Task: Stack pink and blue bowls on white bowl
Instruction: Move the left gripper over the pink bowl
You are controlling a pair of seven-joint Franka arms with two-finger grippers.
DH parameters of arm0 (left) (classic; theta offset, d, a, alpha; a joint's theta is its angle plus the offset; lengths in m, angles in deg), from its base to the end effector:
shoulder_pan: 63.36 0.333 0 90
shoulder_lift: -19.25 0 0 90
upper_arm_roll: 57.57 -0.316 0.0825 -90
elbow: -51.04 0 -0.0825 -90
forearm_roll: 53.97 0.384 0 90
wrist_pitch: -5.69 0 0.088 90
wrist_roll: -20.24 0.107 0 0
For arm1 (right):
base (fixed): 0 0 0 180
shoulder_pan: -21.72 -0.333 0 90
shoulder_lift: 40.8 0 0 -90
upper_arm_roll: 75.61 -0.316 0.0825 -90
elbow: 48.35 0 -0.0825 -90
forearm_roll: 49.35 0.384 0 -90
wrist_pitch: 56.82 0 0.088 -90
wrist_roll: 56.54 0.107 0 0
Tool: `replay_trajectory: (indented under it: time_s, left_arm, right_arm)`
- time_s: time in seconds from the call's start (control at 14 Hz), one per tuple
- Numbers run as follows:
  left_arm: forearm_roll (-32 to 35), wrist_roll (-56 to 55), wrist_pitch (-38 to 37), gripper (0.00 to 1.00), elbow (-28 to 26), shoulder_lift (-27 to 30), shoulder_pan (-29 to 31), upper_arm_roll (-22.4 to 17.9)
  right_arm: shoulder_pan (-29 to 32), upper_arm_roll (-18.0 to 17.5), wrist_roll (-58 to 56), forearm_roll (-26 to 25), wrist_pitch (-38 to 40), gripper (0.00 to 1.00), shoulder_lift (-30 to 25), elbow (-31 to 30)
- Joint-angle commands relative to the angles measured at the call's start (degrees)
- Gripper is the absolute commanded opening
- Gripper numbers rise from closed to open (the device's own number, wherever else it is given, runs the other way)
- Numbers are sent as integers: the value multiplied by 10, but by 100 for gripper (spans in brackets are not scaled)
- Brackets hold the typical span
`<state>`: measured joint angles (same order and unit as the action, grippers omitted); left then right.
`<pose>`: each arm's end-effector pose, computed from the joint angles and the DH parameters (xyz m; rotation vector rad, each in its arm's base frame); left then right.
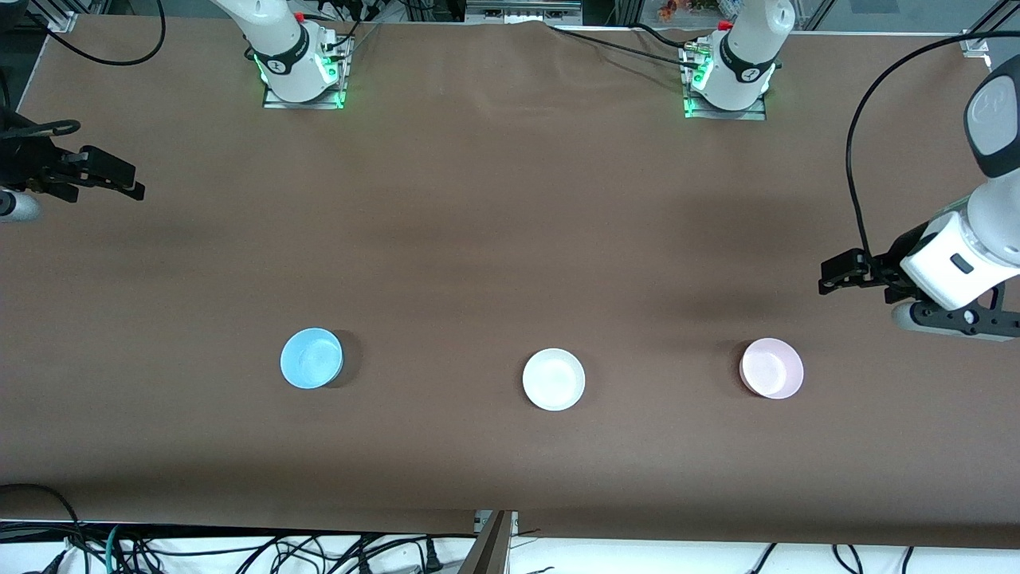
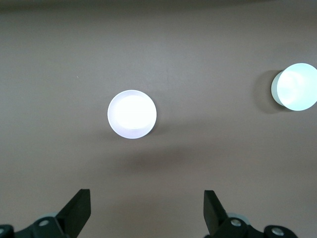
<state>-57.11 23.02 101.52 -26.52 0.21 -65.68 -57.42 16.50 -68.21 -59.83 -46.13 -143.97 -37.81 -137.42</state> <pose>0.6578 -0.0335 0.5346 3.0833 -0.1320 -0.0205 0.5639 -0.0133 0.5991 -3.0853 -0.0303 0.1278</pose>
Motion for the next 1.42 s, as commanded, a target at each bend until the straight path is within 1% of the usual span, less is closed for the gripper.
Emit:
replay_trajectory:
  time_s: [0.0, 0.14, 0.36, 0.64, 0.78, 1.07, 1.28, 1.35]
  left_arm:
    - [11, 7, 17, 100, 8, -25, 3, -1]
    - [11, 7, 20, 100, 8, -35, 0, -1]
    - [12, 4, 50, 100, 7, -56, -2, -2]
    - [16, 0, 117, 100, 7, -102, -5, -2]
    - [32, -12, 143, 100, 6, -122, -6, -2]
    - [40, -14, 157, 100, 6, -140, -8, -1]
    - [40, -14, 161, 100, 6, -144, -9, -1]
    - [40, -14, 173, 100, 2, -144, -9, -1]
  right_arm:
    - [3, -1, -7, -5, -3, 100, -8, -1]
    - [3, -1, -7, -5, -3, 100, -8, -1]
    - [3, 1, -8, -4, -5, 100, -8, -1]
    - [4, 2, -8, -3, -16, 100, -5, -1]
    - [4, 2, -8, -4, -23, 100, -4, -1]
    - [4, 2, -8, -8, -25, 100, -3, -1]
    - [4, 2, -1, -9, -18, 100, -3, -1]
    - [4, 2, -1, -8, -18, 100, -3, -1]
